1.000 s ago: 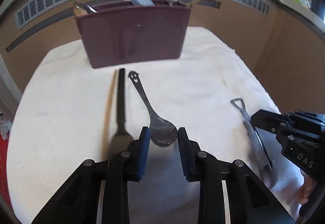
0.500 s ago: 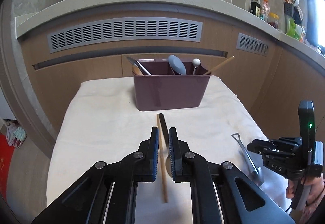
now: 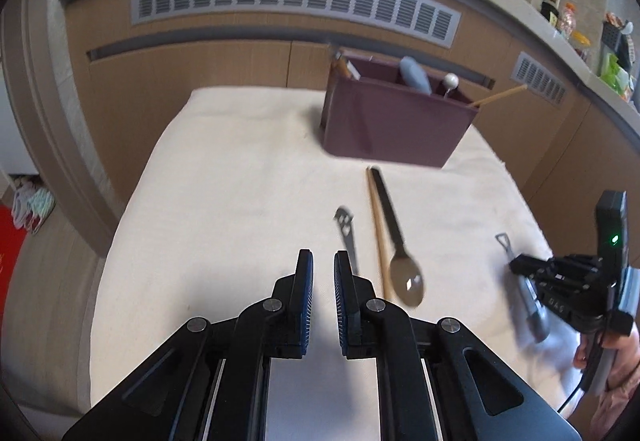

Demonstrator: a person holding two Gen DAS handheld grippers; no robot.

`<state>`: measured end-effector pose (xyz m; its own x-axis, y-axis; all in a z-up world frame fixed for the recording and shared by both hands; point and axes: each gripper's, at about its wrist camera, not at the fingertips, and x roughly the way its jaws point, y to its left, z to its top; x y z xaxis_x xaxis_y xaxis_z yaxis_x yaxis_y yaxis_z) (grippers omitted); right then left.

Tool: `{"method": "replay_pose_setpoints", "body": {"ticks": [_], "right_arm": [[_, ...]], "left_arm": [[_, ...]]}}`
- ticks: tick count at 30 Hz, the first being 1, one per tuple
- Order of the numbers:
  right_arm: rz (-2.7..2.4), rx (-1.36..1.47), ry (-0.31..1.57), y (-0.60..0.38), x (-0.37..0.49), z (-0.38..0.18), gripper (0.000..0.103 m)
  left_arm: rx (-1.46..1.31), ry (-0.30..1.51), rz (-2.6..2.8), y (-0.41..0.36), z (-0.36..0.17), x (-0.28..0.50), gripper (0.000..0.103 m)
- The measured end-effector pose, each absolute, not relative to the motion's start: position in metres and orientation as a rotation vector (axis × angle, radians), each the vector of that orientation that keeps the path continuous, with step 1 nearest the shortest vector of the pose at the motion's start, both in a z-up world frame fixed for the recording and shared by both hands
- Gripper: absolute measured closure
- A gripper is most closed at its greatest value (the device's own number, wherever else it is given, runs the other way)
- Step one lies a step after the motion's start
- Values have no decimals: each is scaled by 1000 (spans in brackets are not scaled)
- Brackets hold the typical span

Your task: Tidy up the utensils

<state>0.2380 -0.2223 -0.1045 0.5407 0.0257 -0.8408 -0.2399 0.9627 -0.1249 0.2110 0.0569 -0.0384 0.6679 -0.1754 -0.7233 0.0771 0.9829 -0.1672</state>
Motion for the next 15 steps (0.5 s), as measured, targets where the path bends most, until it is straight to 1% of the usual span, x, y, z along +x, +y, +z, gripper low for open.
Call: {"method": "replay_pose_setpoints", "body": {"ticks": [2, 4, 6, 7, 10, 13, 14, 15], "right_arm": [[198, -173, 989, -226, 234, -98, 98], [216, -121, 972, -230, 229, -89, 98], [231, -80, 946, -233, 223, -77, 98], [237, -69, 933, -233, 220, -72, 98], [247, -62, 902, -234, 212, -61, 98], [250, -52, 890, -234, 209, -57, 98], [248, -49, 888, -234, 209, -57, 98], [248, -45, 886, -235, 209, -57, 98]], "left_arm": [[-131, 854, -152, 58, -47, 204, 89], [-140, 872, -186, 53, -55, 196, 81], [-132, 879, -215, 43, -62, 189, 58], [-117, 875, -226, 36, -65, 186, 55], [-4, 869, -220, 11, -76, 183, 54], [58, 906, -182, 1, -87, 190, 54], [29, 923, -191, 2, -91, 193, 54], [16, 911, -181, 4, -90, 194, 58]]}}
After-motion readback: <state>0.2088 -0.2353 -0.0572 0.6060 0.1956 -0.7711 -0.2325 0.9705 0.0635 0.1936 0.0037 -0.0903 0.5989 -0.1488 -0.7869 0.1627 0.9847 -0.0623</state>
